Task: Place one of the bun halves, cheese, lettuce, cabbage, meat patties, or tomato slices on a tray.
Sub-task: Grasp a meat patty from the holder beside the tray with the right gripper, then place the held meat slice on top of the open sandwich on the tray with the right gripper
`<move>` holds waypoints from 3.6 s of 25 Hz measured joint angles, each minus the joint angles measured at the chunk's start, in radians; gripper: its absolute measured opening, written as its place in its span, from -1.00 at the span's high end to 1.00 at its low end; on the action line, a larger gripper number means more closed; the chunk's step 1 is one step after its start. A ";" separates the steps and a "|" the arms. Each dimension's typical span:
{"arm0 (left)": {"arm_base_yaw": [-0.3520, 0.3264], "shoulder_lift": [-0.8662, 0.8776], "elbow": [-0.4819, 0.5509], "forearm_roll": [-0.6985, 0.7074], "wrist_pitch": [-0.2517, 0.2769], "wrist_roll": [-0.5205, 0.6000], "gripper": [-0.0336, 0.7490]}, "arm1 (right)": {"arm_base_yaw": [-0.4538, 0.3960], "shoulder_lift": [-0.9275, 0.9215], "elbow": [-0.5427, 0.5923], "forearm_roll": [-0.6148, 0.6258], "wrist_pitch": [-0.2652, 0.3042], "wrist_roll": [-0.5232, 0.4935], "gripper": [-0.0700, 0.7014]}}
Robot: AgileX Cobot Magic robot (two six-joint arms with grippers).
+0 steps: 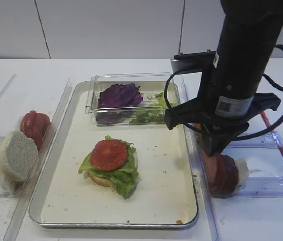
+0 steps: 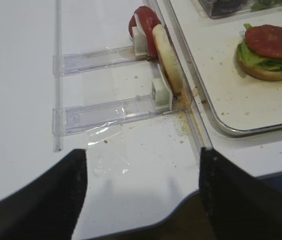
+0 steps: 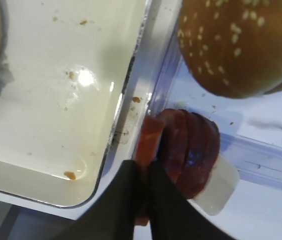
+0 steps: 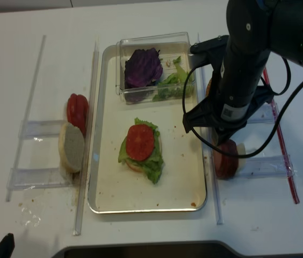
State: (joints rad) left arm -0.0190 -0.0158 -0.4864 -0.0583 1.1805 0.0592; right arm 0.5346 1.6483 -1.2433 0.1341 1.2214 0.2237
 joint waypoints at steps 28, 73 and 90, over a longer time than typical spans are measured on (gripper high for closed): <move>0.000 0.000 0.000 0.000 0.000 0.000 -0.21 | 0.000 -0.102 0.000 0.036 0.002 -0.021 0.61; 0.000 0.000 0.000 0.026 0.000 -0.052 -0.54 | 0.000 -0.092 0.000 0.280 -0.263 -0.243 0.61; 0.000 0.000 0.000 0.026 0.000 -0.052 -0.53 | 0.000 -0.050 0.180 0.637 -0.401 -0.534 0.62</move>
State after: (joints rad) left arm -0.0190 -0.0158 -0.4864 -0.0323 1.1805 0.0073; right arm 0.5346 1.5982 -1.0634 0.7711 0.8204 -0.3098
